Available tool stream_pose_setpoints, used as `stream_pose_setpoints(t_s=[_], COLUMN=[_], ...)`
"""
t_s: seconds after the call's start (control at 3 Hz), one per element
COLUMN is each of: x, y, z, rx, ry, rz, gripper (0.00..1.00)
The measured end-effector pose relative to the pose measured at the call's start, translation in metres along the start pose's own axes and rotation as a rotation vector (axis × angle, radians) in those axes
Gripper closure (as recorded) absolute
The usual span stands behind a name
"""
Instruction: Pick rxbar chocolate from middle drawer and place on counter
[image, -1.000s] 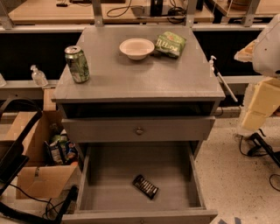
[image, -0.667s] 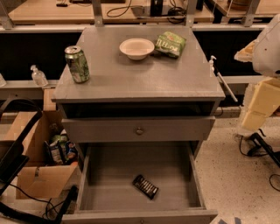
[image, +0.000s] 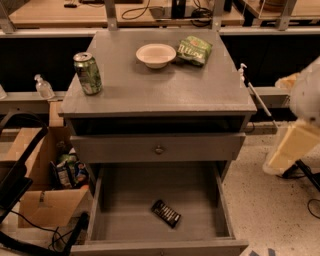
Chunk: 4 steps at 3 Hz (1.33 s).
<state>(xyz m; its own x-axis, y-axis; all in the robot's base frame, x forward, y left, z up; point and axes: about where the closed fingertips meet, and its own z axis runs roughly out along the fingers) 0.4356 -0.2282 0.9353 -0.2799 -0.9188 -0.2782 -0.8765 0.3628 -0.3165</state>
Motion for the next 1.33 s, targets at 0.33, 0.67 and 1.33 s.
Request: stream_pose_setpoints(t_s=[0.33,0.67,1.33], x=[0.059,0.082,0.074], y=[0.040,0.044,-0.003], z=[0.060,0.107,0.152], rx=[0.017,0.046,0.176], ry=[-0.015,-0.108,-0.247], rz=[0.086,0.156,0.232], gripper=[0.00,0.00,0.00])
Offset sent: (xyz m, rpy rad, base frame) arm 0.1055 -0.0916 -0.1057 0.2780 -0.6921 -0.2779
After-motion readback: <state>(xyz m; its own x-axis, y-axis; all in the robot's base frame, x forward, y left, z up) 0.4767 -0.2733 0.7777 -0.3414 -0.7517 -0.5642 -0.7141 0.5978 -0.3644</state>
